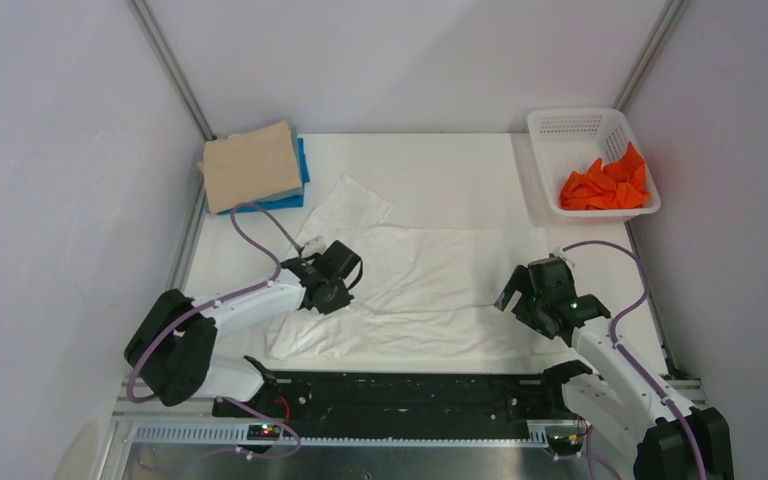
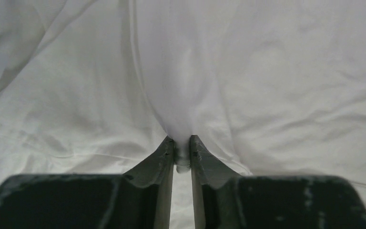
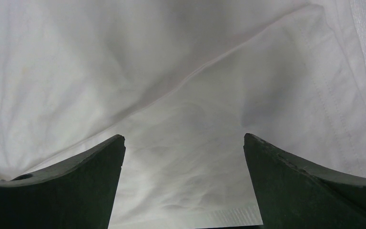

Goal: Fold and stack the t-shirts
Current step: Fold the flattened tshirt in 1/3 of the way

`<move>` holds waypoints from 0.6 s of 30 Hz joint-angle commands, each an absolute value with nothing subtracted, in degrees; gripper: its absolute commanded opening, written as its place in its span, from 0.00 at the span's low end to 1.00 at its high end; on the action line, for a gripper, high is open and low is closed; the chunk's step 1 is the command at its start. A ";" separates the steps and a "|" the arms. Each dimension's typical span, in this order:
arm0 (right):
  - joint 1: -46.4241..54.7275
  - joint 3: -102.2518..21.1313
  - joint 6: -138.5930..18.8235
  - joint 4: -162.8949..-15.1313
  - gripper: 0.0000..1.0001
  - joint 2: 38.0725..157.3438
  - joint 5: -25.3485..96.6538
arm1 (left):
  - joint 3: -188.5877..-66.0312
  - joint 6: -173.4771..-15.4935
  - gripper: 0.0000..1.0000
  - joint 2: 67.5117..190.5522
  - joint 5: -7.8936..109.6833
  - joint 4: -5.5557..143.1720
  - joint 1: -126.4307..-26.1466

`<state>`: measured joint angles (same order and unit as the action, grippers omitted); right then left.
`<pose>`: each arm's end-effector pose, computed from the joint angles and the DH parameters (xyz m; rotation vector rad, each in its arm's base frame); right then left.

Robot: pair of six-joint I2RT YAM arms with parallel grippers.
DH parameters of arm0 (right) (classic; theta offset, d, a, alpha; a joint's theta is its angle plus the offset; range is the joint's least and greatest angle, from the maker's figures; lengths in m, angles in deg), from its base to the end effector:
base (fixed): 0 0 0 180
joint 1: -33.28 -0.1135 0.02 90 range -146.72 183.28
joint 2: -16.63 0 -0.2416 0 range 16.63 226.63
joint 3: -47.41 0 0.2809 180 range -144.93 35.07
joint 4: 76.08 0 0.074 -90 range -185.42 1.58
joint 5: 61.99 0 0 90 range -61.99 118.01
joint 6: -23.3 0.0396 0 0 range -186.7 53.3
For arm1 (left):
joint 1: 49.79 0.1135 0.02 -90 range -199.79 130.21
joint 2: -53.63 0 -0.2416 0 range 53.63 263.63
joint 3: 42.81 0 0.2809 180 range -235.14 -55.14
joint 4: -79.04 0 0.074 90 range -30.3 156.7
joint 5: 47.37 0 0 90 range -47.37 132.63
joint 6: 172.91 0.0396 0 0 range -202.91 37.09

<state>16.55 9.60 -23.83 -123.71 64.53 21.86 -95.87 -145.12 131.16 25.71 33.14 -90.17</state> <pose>0.1881 0.0521 0.1477 0.6248 2.5134 0.2517 0.2064 -0.1604 0.1277 -0.5790 2.6357 -0.1133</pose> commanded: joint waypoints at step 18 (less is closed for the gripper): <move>17.76 9.63 -25.23 -122.70 1.00 64.26 21.30 | -113.85 -136.09 0.18 148.19 21.08 34.66 -92.90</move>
